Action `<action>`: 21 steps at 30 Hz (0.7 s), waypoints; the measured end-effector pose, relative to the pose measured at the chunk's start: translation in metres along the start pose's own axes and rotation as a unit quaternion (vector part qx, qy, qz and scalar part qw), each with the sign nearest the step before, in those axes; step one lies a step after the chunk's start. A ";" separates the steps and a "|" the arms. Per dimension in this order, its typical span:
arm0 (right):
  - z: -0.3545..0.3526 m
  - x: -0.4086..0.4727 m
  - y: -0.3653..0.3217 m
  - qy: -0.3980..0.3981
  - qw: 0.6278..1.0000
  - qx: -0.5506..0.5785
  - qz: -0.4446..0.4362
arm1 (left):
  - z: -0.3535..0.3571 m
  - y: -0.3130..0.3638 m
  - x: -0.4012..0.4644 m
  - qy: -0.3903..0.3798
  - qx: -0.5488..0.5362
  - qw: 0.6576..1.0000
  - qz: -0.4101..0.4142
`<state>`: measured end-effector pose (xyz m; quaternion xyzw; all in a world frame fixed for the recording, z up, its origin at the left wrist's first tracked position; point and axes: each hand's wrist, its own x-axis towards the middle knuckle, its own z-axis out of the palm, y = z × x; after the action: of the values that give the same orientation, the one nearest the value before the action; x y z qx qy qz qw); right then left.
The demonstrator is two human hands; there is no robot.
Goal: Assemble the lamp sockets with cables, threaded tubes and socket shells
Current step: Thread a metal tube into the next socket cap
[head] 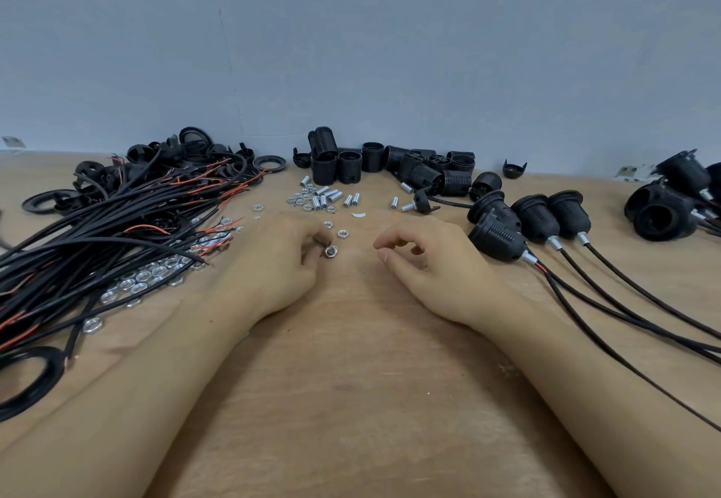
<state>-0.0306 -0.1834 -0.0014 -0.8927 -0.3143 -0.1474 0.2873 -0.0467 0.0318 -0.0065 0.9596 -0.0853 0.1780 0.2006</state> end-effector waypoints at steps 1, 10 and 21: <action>0.000 0.000 0.000 -0.001 1.000 0.001 -0.001 | 0.000 0.000 0.000 0.000 -0.011 1.000 -0.005; 0.002 -0.001 -0.002 -0.014 1.000 0.002 -0.008 | 0.007 0.004 0.000 -0.021 -0.041 0.995 0.083; 0.001 0.004 0.007 0.072 0.996 0.046 -0.014 | 0.009 0.023 -0.009 0.034 -0.172 0.980 0.092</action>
<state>-0.0231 -0.1854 -0.0039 -0.8610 -0.3122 -0.2005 0.3478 -0.0580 0.0086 -0.0095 0.8920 -0.1958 0.2113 0.3485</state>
